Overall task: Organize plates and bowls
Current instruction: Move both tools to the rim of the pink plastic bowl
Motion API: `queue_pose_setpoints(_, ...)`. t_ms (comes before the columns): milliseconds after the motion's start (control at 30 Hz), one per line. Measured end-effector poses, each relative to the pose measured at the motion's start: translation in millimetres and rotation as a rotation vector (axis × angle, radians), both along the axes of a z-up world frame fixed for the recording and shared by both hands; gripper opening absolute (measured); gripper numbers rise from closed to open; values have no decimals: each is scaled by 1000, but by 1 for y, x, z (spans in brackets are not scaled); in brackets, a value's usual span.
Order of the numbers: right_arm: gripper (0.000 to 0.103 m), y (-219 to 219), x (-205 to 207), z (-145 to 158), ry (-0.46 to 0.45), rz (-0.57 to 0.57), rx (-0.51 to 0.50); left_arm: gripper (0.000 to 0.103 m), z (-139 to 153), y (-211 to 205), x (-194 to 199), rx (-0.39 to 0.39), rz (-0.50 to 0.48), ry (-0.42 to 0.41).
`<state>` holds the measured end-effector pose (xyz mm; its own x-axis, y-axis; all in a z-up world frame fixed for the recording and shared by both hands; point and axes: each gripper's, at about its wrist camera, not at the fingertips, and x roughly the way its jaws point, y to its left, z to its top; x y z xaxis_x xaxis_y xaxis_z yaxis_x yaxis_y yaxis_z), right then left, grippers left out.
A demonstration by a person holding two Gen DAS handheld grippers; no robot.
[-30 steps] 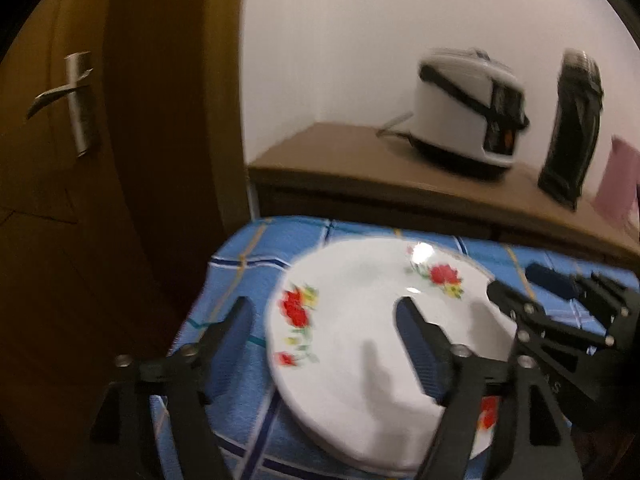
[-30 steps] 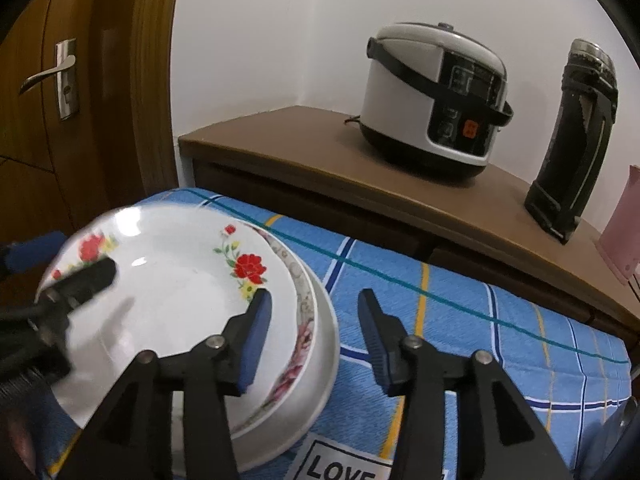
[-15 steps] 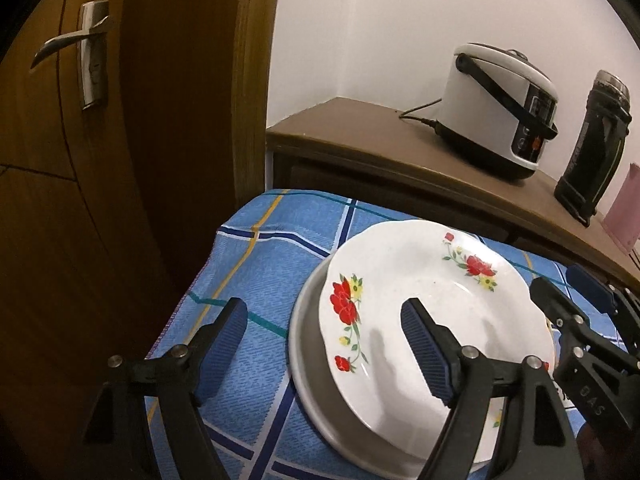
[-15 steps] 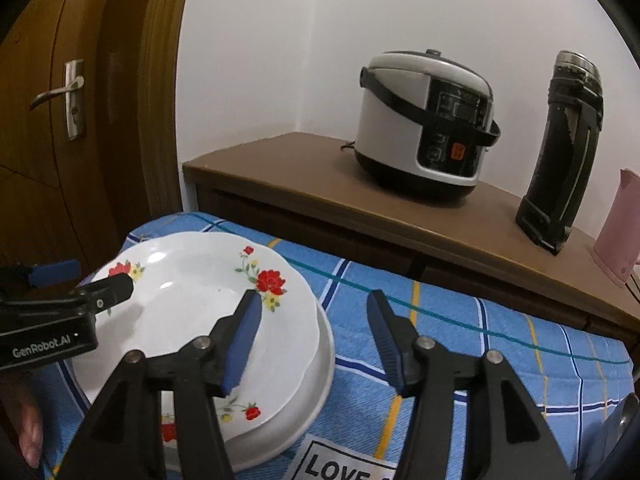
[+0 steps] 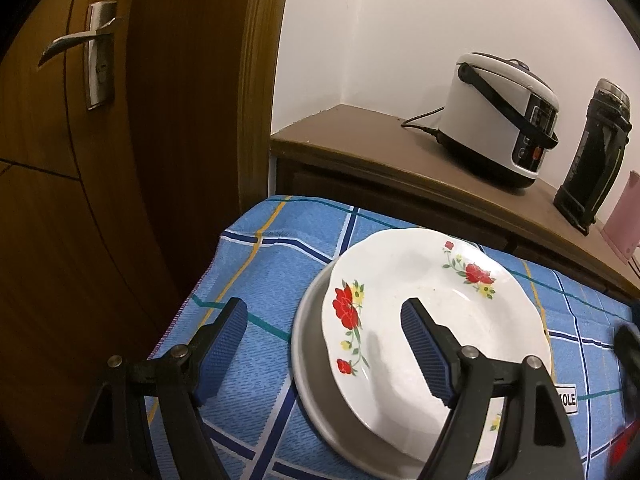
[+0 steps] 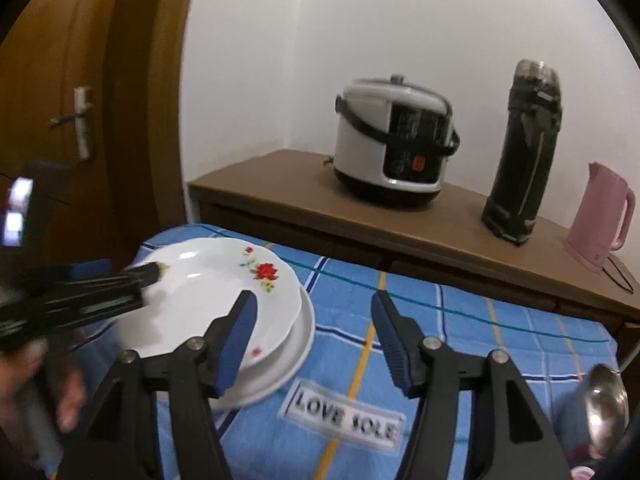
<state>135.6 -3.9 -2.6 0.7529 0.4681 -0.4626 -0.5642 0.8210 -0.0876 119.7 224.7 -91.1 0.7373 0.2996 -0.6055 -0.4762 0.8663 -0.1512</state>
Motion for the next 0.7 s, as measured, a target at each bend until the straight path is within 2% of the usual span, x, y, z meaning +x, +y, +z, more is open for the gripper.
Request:
queue_pose_setpoints(133, 63, -33, -41, 17, -54, 29, 0, 81, 7, -14, -10, 48, 4, -17)
queue_pose_setpoints(300, 64, -98, -71, 26, -51, -12, 34, 81, 32, -63, -30, 34, -75, -84)
queue_pose_setpoints(367, 64, -120, -74, 25, -42, -48, 38, 81, 42, -92, -33, 35, -147, -99)
queue_pose_setpoints(500, 64, -174, -79, 20, -10, -153, 68, 81, 58, -167, -40, 73, -352, -106)
queue_pose_setpoints(600, 64, -209, -79, 16, 18, -230, 74, 81, 58, -220, -45, 80, -501, -93)
queue_pose_setpoints(700, 62, -243, -79, 9, 49, -306, 72, 81, 55, -259, -45, 46, -630, -67)
